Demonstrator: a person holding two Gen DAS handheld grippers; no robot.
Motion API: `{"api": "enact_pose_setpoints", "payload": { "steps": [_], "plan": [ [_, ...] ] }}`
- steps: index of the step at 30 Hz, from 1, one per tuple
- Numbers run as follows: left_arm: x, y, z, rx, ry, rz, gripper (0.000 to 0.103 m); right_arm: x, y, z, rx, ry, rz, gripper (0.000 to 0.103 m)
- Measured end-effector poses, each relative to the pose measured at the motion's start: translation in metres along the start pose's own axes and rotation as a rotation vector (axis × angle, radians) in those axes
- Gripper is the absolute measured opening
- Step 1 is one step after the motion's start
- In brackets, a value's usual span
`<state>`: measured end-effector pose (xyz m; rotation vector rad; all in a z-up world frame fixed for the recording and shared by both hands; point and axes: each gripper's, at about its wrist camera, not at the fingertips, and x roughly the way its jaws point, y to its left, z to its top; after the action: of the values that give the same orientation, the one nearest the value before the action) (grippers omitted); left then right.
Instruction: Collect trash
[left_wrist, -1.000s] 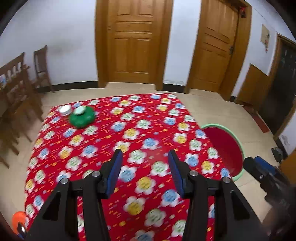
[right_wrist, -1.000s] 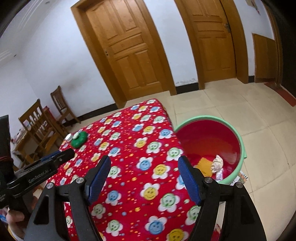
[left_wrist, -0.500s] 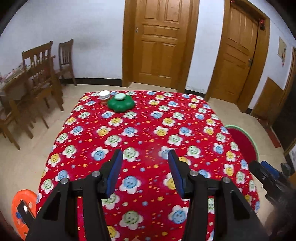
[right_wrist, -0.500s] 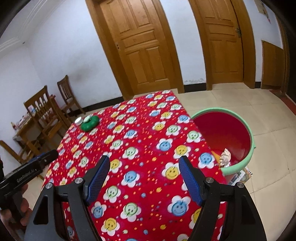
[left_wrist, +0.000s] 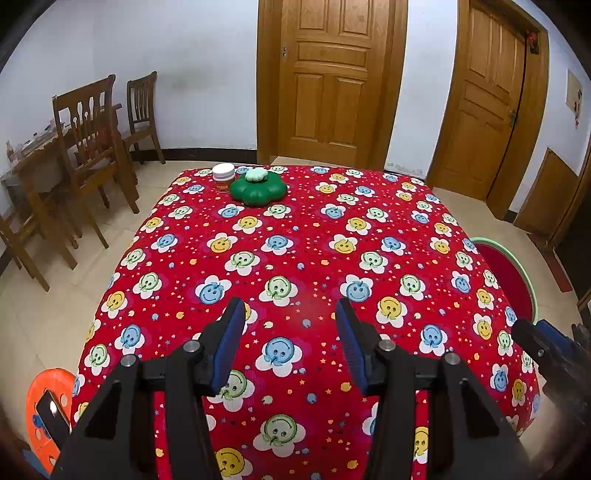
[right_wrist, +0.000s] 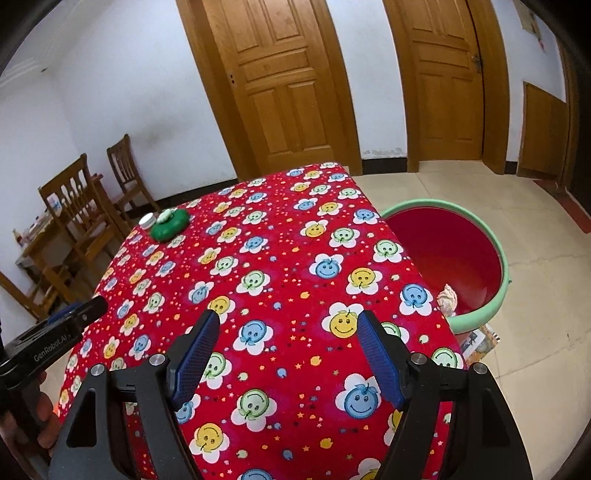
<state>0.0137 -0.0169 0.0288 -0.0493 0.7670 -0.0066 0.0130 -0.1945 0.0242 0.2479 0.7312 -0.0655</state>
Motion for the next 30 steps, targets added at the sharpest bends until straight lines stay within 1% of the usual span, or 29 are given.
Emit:
{"api": "enact_pose_setpoints", "payload": {
  "steps": [30],
  "plan": [
    [0.0006, -0.0006, 0.0, 0.001, -0.001, 0.002, 0.051, 0.0017, 0.0009, -0.0013, 0.001, 0.008, 0.001, 0.078]
  ]
}}
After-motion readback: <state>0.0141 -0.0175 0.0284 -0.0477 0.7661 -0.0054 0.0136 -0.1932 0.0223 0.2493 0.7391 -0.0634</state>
